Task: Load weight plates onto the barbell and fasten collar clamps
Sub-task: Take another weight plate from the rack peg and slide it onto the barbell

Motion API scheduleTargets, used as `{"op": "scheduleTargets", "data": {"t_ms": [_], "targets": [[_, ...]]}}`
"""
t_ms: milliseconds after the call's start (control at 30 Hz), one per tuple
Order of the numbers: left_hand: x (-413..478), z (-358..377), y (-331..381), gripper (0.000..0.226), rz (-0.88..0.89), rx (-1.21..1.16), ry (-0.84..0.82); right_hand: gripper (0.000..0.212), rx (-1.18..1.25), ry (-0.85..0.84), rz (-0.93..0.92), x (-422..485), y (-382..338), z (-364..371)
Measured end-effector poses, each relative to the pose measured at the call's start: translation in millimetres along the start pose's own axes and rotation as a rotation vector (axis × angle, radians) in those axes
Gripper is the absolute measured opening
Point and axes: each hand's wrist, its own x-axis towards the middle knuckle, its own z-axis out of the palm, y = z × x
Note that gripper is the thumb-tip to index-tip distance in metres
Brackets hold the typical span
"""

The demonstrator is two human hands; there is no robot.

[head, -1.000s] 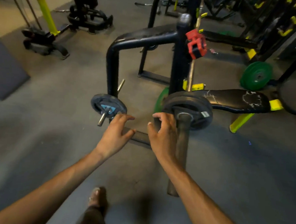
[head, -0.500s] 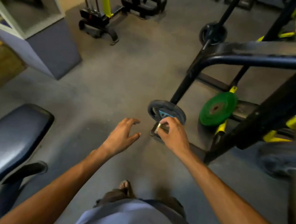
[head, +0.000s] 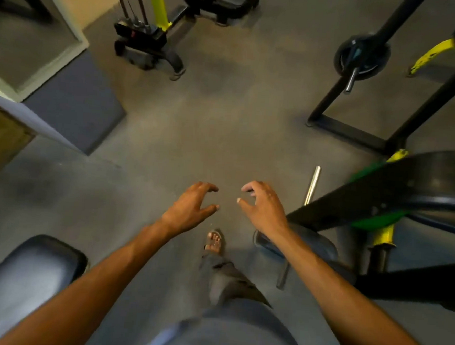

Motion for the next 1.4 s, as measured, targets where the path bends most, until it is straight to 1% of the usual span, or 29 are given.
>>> {"op": "scheduleTargets", "data": {"t_ms": [67, 167, 333, 533, 633, 700, 800, 967, 1133, 1267, 1400], "targets": [[48.1, -31.5, -11.6, 0.049, -0.016, 0.011, -0.014, 0.027, 0.011, -0.013, 0.029, 55.5, -9.7, -3.9], [116.4, -87.2, -26.0, 0.050, 0.008, 0.046, -0.043, 0.028, -0.023, -0.041, 0.014, 134.2, -32.7, -16.4], [236.5, -166.1, -38.1, 0.047, 0.035, 0.040, -0.013, 0.030, -0.060, -0.045, -0.003, 258.4, -62.3, -45.6], [417.5, -226.4, -44.6, 0.047, 0.184, 0.065, -0.070, 0.030, -0.094, -0.012, 0.031, 424.7, -56.3, -79.9], [517.5, -255.4, -47.2, 0.046, 0.248, 0.090, -0.082, 0.032, -0.111, 0.030, 0.105, 513.6, -50.1, -99.0], [585.2, -276.1, -42.1, 0.045, 0.310, 0.094, -0.127, 0.034, -0.098, 0.057, 0.160, 564.2, -47.0, -117.2], [686.4, -305.4, -14.7, 0.045, 0.374, 0.134, -0.180, 0.036, -0.097, 0.134, 0.208, 629.7, -44.2, -155.1], [812.9, -323.2, 46.0, 0.044, 0.468, 0.129, -0.289, 0.038, -0.050, 0.212, 0.319, 719.4, -21.6, -219.5], [958.3, -307.6, 99.1, 0.043, 0.567, 0.167, -0.373, 0.034, 0.002, 0.280, 0.406, 819.3, 34.8, -275.6], [1068.2, -286.8, 163.9, 0.040, 0.604, 0.172, -0.424, 0.031, 0.078, 0.344, 0.480, 886.1, 91.4, -333.0], [1159.7, -271.1, 234.6, 0.041, 0.643, 0.194, -0.516, 0.030, 0.130, 0.384, 0.568, 939.2, 141.2, -395.7]]}}
